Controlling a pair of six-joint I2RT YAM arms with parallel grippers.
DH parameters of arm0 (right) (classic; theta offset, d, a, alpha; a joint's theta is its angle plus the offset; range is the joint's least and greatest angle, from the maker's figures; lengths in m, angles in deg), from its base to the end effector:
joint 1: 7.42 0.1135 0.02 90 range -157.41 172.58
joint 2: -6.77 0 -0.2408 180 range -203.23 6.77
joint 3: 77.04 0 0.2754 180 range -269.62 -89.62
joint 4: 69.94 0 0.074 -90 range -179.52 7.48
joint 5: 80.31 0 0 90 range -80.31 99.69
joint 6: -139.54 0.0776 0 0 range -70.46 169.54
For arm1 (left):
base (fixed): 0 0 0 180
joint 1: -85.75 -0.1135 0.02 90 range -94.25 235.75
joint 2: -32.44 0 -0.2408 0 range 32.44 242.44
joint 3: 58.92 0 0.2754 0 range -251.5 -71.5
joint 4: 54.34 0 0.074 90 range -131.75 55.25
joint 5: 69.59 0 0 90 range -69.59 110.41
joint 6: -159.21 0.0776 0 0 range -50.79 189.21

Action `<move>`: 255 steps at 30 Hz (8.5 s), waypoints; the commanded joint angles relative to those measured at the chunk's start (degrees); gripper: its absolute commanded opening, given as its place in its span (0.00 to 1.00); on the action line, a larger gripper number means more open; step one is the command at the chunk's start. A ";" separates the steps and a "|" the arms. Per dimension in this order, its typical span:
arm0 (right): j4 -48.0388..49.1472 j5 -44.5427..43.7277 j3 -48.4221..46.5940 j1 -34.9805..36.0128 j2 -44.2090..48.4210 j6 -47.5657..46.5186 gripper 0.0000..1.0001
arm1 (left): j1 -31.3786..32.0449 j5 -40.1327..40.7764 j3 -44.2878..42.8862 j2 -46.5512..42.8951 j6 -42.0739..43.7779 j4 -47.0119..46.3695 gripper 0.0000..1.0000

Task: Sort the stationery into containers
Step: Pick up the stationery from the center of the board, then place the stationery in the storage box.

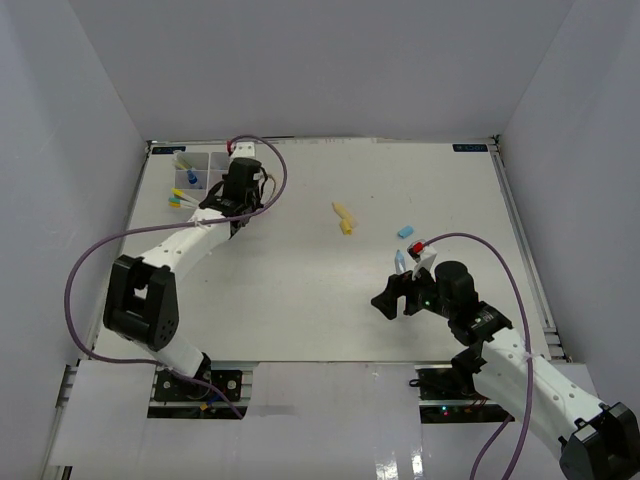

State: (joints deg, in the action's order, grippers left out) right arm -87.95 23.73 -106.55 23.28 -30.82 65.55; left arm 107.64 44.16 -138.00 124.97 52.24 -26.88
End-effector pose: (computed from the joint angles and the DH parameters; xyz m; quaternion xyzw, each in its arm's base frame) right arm 0.1933 0.1366 0.1560 -0.1718 0.8269 0.3034 0.4411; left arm 0.3903 -0.1231 0.1950 -0.0472 0.8930 0.0413 0.4456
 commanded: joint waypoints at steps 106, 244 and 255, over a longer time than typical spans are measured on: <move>22.92 24.62 -34.32 2.18 -41.01 9.40 0.08 | -1.76 -55.81 24.58 -35.93 30.00 -19.88 0.83; 17.21 30.16 -14.89 -10.57 -24.12 -9.07 0.91 | -10.90 -17.69 -39.23 20.76 81.31 30.83 0.24; 17.12 31.57 -15.24 -10.57 -25.08 -8.63 0.91 | -10.90 -17.15 -37.74 20.15 81.31 25.03 0.72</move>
State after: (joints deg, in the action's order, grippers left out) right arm -72.96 53.70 -121.68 12.90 -55.64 56.82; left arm 97.09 27.31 -176.12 146.56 133.53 1.16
